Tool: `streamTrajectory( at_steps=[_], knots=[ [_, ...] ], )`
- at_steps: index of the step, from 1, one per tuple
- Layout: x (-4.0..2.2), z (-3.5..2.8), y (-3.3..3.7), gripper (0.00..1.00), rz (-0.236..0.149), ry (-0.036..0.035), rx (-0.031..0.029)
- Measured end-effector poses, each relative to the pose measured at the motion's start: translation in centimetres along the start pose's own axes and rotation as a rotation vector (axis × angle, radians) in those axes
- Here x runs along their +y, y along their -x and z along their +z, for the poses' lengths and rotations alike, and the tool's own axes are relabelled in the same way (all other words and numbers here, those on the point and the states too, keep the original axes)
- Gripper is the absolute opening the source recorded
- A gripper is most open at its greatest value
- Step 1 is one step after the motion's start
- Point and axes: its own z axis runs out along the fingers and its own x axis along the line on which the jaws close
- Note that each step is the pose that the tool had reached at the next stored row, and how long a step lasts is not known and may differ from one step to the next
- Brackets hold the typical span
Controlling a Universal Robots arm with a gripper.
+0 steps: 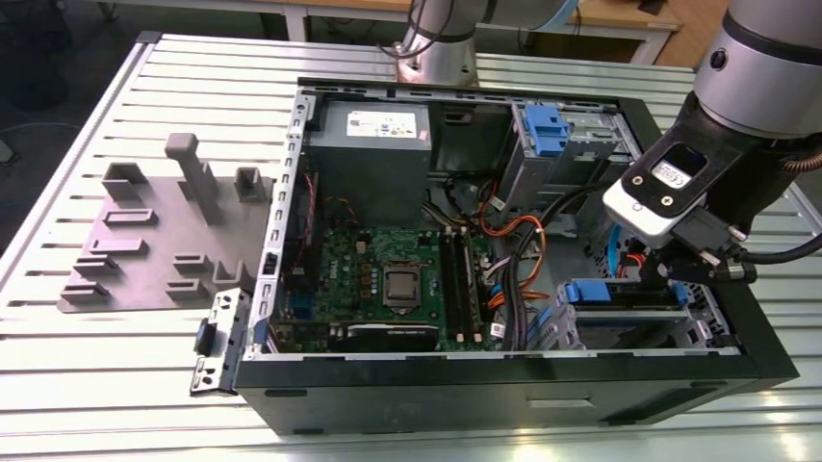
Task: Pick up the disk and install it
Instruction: 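Insert the second disk wire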
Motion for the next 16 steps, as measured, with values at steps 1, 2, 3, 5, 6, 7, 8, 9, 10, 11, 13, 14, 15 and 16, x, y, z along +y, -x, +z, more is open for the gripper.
streamTrajectory(
  at_steps=[1, 2, 3, 5, 6, 7, 8, 9, 10, 11, 13, 14, 15, 16],
  knots=[
    [0.0, 0.0, 0.0, 0.11, 0.0, -0.0004, 0.0002],
    [0.01, -0.01, 0.0, 0.11, 0.0, -0.001, 0.0002],
    [0.01, -0.02, 0.0, 0.11, 0.0, -0.0027, 0.0006],
    [0.01, -0.01, 0.0, 0.11, -0.001, -0.0124, 0.0011],
    [0.01, -0.01, 0.0, 0.11, -0.001, -0.018, 0.0011],
    [0.02, -0.04, 0.01, 0.11, -0.002, -0.0229, 0.0011],
    [0.02, -0.08, 0.01, 0.11, -0.002, -0.027, 0.0018],
    [0.04, -0.21, 0.02, 0.11, -0.002, -0.03, 0.0021],
    [0.07, -0.4, 0.04, 0.11, -0.003, -0.0324, 0.0023],
    [0.11, -0.61, 0.06, 0.11, -0.003, -0.0345, 0.0022],
    [0.19, -1.09, 0.11, 0.11, -0.003, -0.0368, 0.0022],
    [0.24, -1.36, 0.13, 0.11, -0.003, -0.0375, 0.0021],
    [0.27, -1.61, 0.15, 0.11, -0.003, -0.0383, 0.0022],
    [0.32, -1.89, 0.17, 0.11, -0.003, -0.0393, 0.0022]
  ],
)
